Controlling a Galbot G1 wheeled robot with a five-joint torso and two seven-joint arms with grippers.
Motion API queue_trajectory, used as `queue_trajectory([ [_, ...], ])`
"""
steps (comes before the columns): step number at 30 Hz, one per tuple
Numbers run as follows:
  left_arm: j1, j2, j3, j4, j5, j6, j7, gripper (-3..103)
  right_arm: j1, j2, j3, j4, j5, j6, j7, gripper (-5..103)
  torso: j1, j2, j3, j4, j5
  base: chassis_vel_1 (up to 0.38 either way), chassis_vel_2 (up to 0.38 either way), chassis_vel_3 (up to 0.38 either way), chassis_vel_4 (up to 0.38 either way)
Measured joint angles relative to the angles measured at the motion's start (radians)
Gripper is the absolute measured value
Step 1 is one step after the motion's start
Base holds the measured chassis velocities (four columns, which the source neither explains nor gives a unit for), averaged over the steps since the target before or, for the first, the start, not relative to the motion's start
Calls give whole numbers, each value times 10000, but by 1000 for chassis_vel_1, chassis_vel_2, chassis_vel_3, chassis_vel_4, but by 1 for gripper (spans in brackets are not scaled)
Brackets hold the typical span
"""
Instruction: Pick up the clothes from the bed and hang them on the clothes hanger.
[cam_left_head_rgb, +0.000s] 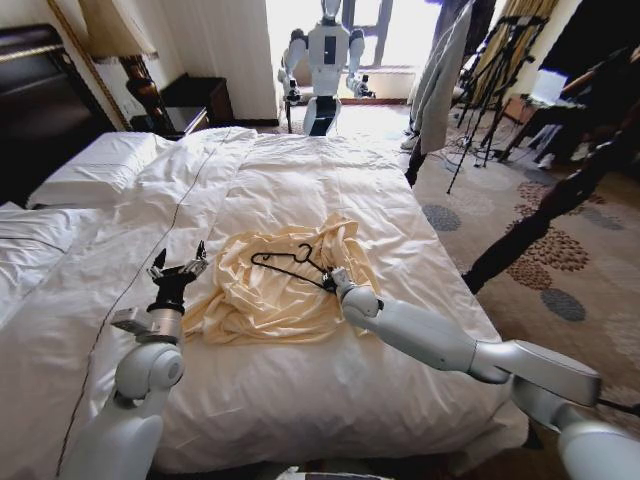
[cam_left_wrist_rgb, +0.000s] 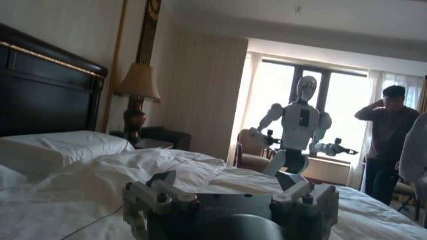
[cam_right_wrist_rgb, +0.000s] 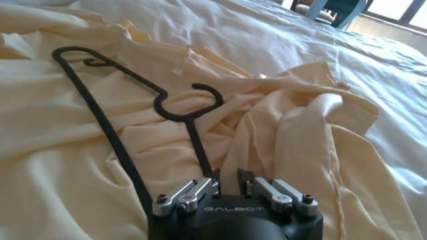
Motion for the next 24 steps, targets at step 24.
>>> queue_trajectory([
  [24,-54,53,123,72,13,0,58,100,21,-295,-23,731,-14,231,-99,-3,-1,-1,0,0,0,0,0,0,0],
])
